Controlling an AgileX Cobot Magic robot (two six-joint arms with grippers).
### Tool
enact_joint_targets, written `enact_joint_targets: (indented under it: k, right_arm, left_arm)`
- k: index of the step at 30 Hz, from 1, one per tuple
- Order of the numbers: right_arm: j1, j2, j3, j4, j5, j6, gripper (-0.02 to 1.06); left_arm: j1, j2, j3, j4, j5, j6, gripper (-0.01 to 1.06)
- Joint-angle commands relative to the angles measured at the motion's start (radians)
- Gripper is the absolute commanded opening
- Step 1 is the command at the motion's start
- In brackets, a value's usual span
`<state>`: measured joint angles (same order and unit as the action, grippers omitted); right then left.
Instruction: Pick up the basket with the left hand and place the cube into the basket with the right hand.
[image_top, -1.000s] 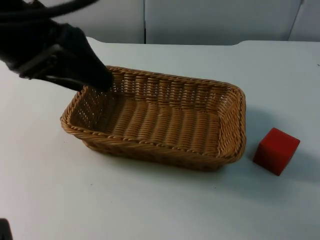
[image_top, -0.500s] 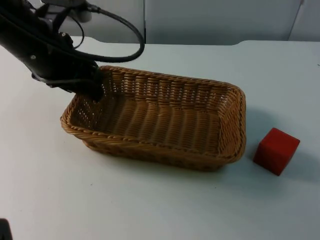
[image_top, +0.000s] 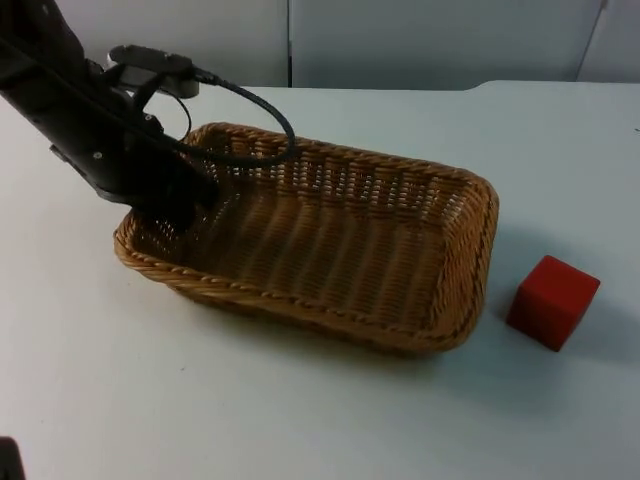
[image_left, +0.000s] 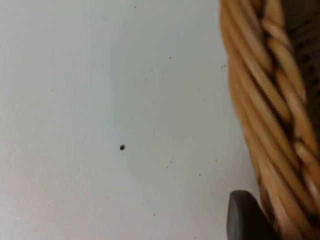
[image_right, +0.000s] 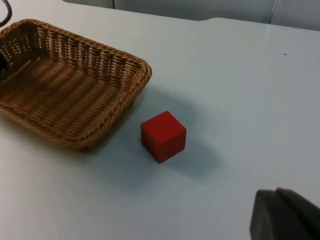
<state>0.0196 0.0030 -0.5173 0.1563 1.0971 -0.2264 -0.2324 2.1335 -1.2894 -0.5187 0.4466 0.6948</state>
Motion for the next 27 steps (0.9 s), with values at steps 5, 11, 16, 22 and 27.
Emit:
enact_joint_targets:
  k: [5, 11, 16, 22, 27]
  right_arm:
    - [-0.007, -0.003, 0.003, 0.007, -0.007, -0.001, 0.00]
    - [-0.007, -0.003, 0.003, 0.007, -0.007, -0.001, 0.00]
    - [-0.007, -0.003, 0.003, 0.007, -0.007, -0.001, 0.00]
    - [-0.007, -0.003, 0.003, 0.007, -0.007, -0.001, 0.00]
    - [-0.007, -0.003, 0.003, 0.007, -0.007, -0.001, 0.00]
  left_arm:
    - [0.019, -0.108, -0.004, 0.019, 0.050, -0.079, 0.00]
    - [0.019, -0.178, -0.004, 0.019, 0.132, -0.132, 0.00]
    - [0.019, -0.204, -0.004, -0.043, 0.191, -0.157, 0.00]
    - [0.019, -0.209, -0.004, -0.156, 0.225, -0.154, 0.00]
    - [0.019, -0.209, -0.004, -0.188, 0.231, -0.154, 0.00]
